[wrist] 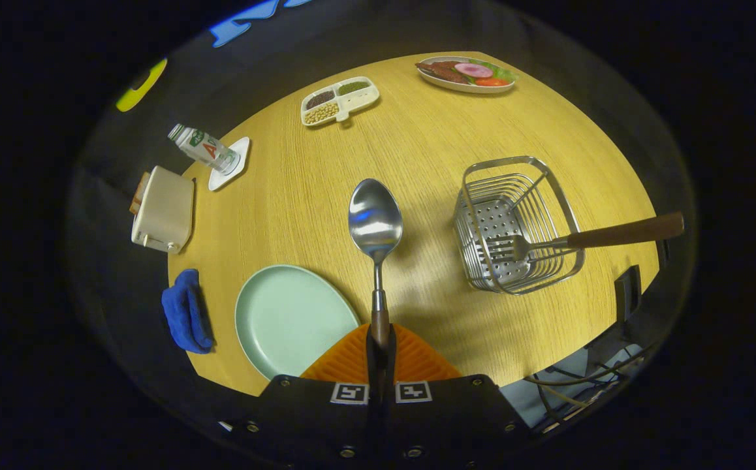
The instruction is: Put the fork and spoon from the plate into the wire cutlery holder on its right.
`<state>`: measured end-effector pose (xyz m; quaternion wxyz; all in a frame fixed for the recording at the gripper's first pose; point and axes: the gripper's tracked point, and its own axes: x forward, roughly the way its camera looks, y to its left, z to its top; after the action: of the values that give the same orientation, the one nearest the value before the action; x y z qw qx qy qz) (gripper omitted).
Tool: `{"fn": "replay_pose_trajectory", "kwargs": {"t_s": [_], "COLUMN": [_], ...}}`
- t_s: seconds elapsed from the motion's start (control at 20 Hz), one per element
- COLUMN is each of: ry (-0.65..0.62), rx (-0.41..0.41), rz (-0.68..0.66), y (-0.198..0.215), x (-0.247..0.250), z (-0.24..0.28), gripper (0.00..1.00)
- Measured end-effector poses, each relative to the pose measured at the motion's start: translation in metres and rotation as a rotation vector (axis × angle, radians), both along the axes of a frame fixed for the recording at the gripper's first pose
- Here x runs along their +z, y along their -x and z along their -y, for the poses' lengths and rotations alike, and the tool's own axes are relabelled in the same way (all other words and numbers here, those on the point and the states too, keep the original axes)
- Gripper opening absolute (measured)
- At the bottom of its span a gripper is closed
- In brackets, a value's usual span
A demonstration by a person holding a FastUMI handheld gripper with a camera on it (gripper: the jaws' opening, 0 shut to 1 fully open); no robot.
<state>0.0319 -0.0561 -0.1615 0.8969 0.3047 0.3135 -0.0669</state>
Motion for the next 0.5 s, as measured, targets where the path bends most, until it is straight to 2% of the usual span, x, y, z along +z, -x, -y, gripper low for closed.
{"fn": "replay_pose_trajectory", "kwargs": {"t_s": [0.5], "ry": [-0.107], "rx": [-0.128], "rz": [0.044], "y": [0.036], "x": [-0.001], "z": [0.035], "gripper": [0.01]}}
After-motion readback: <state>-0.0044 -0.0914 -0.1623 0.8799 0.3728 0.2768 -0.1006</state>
